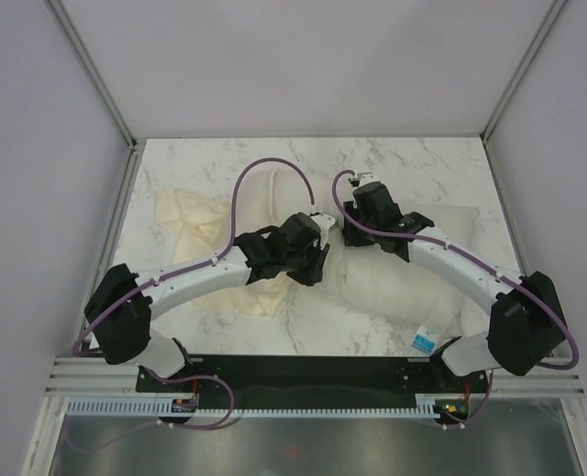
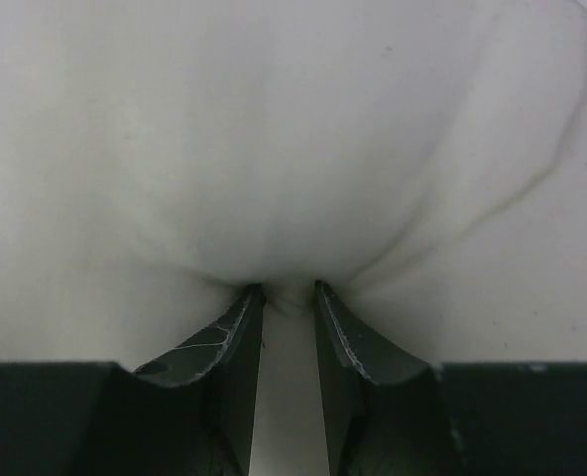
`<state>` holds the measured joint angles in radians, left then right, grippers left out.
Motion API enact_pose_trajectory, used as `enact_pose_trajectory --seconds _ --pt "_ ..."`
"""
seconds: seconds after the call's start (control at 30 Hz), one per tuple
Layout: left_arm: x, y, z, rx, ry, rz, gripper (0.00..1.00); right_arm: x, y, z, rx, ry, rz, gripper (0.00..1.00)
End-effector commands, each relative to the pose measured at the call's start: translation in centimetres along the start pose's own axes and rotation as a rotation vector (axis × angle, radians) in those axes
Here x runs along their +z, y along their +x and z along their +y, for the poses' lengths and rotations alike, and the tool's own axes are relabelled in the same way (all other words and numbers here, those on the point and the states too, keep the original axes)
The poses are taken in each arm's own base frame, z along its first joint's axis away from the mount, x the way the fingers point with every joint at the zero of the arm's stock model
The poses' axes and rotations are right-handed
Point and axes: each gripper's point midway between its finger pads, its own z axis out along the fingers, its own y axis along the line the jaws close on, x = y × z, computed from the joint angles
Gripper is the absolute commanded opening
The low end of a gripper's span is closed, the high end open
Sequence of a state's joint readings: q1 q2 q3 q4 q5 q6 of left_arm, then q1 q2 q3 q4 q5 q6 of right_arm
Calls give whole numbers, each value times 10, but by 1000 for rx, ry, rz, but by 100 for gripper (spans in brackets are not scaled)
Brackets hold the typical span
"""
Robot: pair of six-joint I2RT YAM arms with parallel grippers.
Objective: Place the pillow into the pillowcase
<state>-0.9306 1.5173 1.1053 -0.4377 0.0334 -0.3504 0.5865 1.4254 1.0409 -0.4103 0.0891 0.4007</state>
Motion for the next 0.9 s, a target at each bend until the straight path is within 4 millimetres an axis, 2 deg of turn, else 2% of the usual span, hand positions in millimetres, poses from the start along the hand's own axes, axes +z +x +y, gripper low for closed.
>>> enact_pose_trajectory --seconds 0.0,0.03,0.2,0.33,0.43,0.47,0.5,0.57,0.63,0.77,0.83,0.87 --pt "-39 -57 -28 57 27 -192 34 15 11 3 26 5 8 35" --pt "-51 -58 -21 48 -22 -180 36 15 12 1 23 11 7 35" --pt "-98 -89 12 -8 -190 -271 40 8 15 -3 6 12 -23 35" --pt "-123 -115 32 -65 -239 -358 41 5 16 -7 -10 18 -33 35" --pt "-133 -127 65 -126 -343 -369 42 -1 13 -7 -17 13 -48 35" --pt "-135 -123 83 -149 -407 -338 42 -2 12 -7 -17 14 -52 36" --pt "-143 -130 96 -172 -475 -355 43 -2 13 -8 -22 16 -52 36" --pt "-137 -127 122 -207 -567 -309 43 -4 11 -7 -23 11 -61 35" --pt "-136 -129 136 -237 -606 -298 43 -4 10 -7 -29 12 -63 36" --pt "-122 -133 172 -289 -684 -266 43 -4 9 -5 -32 2 -60 36" --pt "-120 -141 181 -301 -690 -269 43 -6 7 -4 -33 -2 -64 36" --pt "-111 -139 191 -308 -704 -242 43 -8 6 -3 -33 -9 -66 36"
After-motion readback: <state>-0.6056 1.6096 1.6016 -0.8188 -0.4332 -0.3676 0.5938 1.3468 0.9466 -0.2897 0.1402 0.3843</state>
